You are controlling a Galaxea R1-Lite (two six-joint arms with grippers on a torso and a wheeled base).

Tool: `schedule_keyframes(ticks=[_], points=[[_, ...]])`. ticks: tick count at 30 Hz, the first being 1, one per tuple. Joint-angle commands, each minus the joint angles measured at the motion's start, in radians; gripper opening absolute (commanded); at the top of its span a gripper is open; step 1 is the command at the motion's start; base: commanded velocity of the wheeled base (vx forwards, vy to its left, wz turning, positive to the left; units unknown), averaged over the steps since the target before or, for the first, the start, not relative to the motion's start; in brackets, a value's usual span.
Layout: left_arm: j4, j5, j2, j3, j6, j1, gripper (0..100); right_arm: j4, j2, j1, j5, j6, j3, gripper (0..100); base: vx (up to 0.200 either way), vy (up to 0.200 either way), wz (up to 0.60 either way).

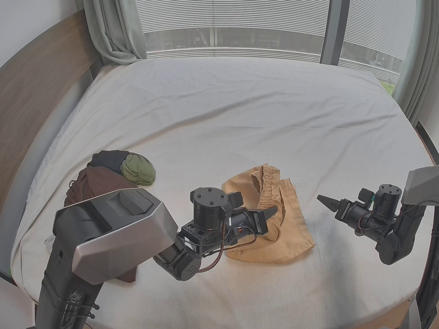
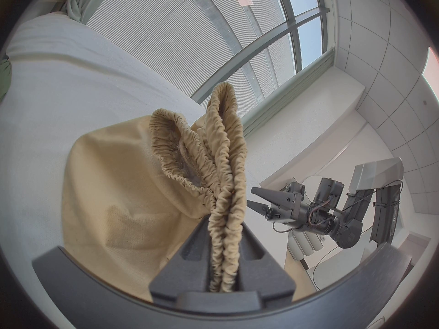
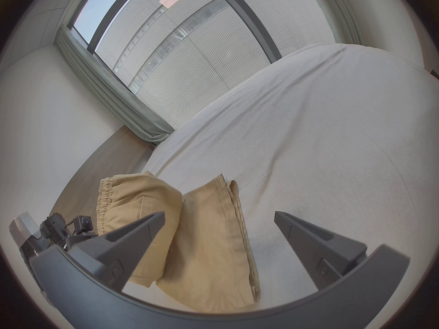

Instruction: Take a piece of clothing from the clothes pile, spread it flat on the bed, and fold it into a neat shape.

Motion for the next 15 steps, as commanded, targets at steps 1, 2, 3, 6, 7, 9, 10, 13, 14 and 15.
schedule_keyframes(ticks=[1, 2, 3, 6, 7, 9, 10, 13, 14, 15], points=[[0.017, 0.000, 0.013, -0.025, 0.000, -0.008, 0, 0.000, 0.003, -0.002, 0.000, 0.001, -0.003, 100, 0.000, 0.000, 0.00], [0.023, 0.000, 0.015, -0.032, 0.000, -0.009, 0, 0.000, 0.003, -0.002, 0.001, 0.000, -0.003, 100, 0.000, 0.000, 0.00], [0.024, 0.000, 0.018, -0.035, 0.000, -0.009, 0, 0.000, 0.003, -0.002, 0.001, 0.001, -0.003, 100, 0.000, 0.000, 0.00], [0.027, 0.000, 0.027, -0.052, 0.000, -0.012, 0, 0.000, 0.001, -0.002, 0.001, 0.001, -0.003, 100, 0.000, 0.000, 0.00], [0.027, 0.000, 0.032, -0.054, 0.000, -0.012, 0, -0.002, 0.001, -0.002, 0.001, 0.001, -0.003, 100, 0.000, 0.000, 0.00], [0.024, 0.000, 0.038, -0.052, 0.000, -0.012, 0, -0.002, 0.001, -0.002, 0.001, 0.001, -0.003, 100, 0.000, 0.000, 0.00], [0.024, 0.000, 0.039, -0.051, 0.000, -0.012, 0, -0.002, 0.001, -0.002, 0.001, 0.001, -0.003, 100, 0.000, 0.000, 0.00], [0.023, -0.002, 0.041, -0.049, 0.000, -0.012, 0, -0.003, 0.001, -0.002, 0.006, 0.001, -0.004, 100, 0.000, 0.000, 0.00], [0.024, -0.002, 0.039, -0.049, 0.000, -0.012, 0, -0.003, 0.001, -0.004, 0.006, 0.001, -0.004, 100, 0.000, 0.000, 0.00], [0.024, -0.002, 0.039, -0.051, 0.000, -0.012, 100, -0.003, 0.001, -0.004, 0.006, 0.001, -0.004, 100, 0.000, 0.000, 0.00]])
